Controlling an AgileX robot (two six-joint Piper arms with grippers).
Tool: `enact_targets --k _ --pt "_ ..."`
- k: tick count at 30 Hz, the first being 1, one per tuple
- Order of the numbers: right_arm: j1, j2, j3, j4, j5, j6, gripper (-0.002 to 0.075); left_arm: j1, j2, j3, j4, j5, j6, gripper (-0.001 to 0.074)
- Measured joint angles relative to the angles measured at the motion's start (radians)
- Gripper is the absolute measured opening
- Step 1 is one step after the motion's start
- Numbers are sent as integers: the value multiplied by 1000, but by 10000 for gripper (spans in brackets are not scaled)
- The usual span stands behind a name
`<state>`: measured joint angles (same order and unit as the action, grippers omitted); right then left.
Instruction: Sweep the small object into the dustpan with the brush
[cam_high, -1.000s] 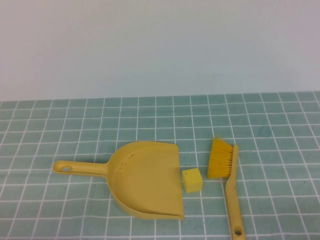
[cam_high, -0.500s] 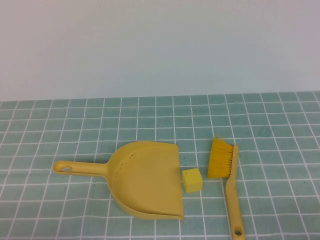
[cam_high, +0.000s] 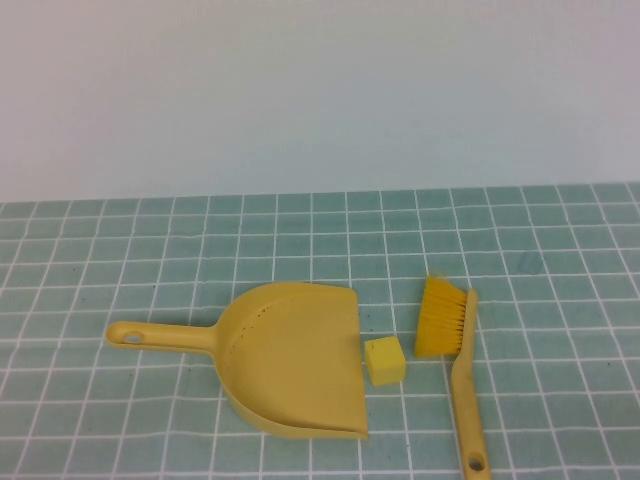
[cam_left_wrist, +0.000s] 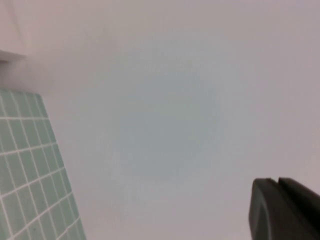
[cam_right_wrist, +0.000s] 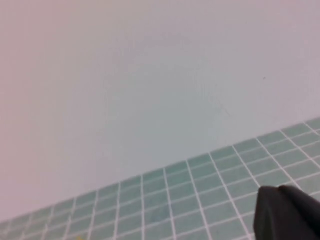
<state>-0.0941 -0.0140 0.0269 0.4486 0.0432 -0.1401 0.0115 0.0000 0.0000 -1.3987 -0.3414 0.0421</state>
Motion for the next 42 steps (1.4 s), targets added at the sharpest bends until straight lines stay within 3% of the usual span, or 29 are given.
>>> enact_targets --k 5,9,12,15,19,25,29,33,39,42 --pt "0 0 0 139 -86 38 -6 0 0 0 -92 -57 -36 0" --pt "0 0 0 256 -265 89 -6 0 0 -5 147 177 -27 0" --pt "0 0 -13 274 -388 102 -6 0 0 -101 219 341 -23 0" --pt "0 0 -71 200 -452 110 -6 0 0 -249 255 410 75 0" --pt "2 0 -169 31 -498 124 -6 0 0 -467 273 428 385 0" --pt "51 81 -295 -191 -518 164 -6 0 125 -658 275 454 593 0" --pt "70 215 -426 -320 -424 170 -6 0 247 -724 275 564 657 0" --pt "71 355 -570 -352 -205 170 -6 0 365 -730 279 661 658 -1" --pt "71 474 -609 -361 139 172 -6 0 447 -721 236 589 676 0" --pt "71 479 -609 -345 202 172 -6 0 453 -721 185 586 672 0"
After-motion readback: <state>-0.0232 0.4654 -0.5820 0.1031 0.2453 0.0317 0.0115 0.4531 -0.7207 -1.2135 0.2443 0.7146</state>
